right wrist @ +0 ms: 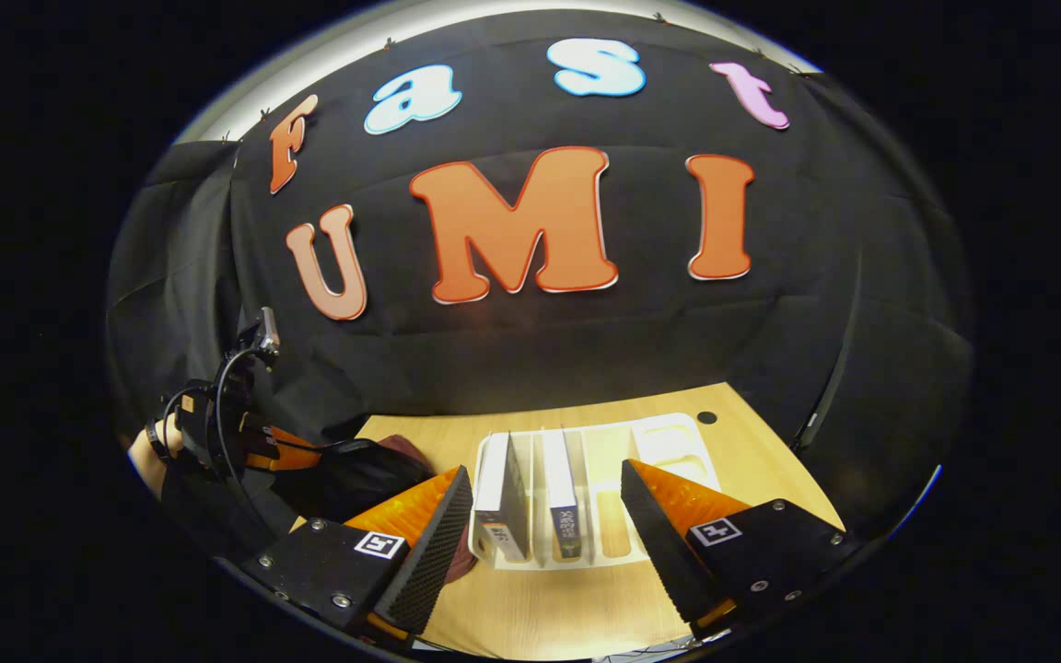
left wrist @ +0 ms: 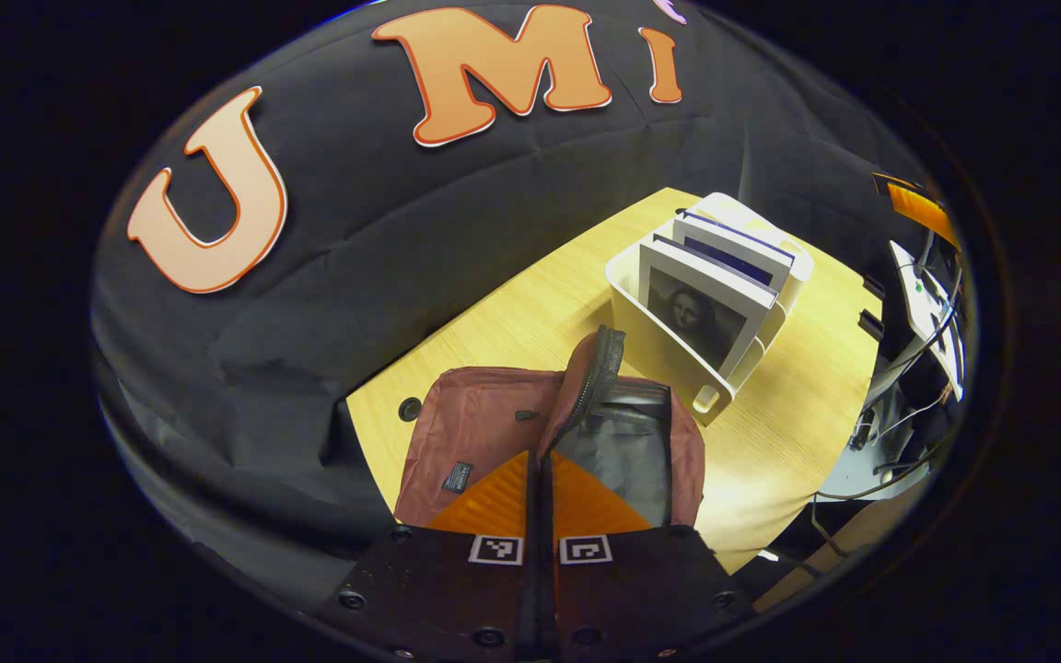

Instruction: Open the schoolbag, grab two books from the bookshelf and put them into the schoolbag.

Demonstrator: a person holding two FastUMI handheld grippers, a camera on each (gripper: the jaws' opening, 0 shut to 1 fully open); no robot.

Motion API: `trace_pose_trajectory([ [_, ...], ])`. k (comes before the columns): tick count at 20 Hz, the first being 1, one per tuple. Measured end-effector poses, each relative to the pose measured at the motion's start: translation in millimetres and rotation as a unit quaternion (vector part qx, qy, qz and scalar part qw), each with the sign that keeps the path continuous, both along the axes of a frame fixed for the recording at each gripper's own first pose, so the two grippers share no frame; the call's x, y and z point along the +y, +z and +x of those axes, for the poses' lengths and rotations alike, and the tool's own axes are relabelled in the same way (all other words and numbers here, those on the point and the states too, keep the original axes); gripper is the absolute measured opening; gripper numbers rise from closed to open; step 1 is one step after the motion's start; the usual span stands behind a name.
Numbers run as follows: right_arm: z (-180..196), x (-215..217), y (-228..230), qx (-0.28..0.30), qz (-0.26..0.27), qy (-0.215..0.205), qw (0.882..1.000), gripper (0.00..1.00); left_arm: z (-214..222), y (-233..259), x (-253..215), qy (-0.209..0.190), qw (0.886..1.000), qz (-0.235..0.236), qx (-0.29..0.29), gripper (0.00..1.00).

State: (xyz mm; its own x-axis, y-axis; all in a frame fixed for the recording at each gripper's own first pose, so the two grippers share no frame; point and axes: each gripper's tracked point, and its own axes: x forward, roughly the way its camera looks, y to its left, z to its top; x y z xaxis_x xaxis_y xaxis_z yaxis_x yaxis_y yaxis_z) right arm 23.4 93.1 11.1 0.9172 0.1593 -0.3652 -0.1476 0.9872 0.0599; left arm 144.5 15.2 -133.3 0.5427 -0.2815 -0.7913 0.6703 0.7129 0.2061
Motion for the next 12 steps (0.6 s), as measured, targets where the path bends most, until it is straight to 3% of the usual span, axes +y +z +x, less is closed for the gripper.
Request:
trace_pose_trajectory([
  [3, 23.0, 43.1, 6.5, 0.044, -0.017, 0.049, 0.998, 0.97, 2.5, -5.5, 1.8, -0.002, 1.000, -0.008, 0.008, 0.00],
  [5, 41.1, 66.6, -2.1, 0.080, -0.062, 0.089, 0.991, 0.96, 1.9, -9.3, 3.0, -0.002, 1.000, -0.010, 0.013, 0.00],
  [7, 52.9, 85.7, -22.7, 0.146, -0.074, 0.114, 0.980, 0.97, 2.0, -10.6, 4.4, -0.006, 1.000, -0.012, 0.016, 0.01],
  [12, 114.0, 84.4, -83.1, 0.287, -0.090, 0.076, 0.951, 0.98, 7.9, -12.3, 7.9, -0.004, 1.000, -0.018, 0.015, 0.01],
])
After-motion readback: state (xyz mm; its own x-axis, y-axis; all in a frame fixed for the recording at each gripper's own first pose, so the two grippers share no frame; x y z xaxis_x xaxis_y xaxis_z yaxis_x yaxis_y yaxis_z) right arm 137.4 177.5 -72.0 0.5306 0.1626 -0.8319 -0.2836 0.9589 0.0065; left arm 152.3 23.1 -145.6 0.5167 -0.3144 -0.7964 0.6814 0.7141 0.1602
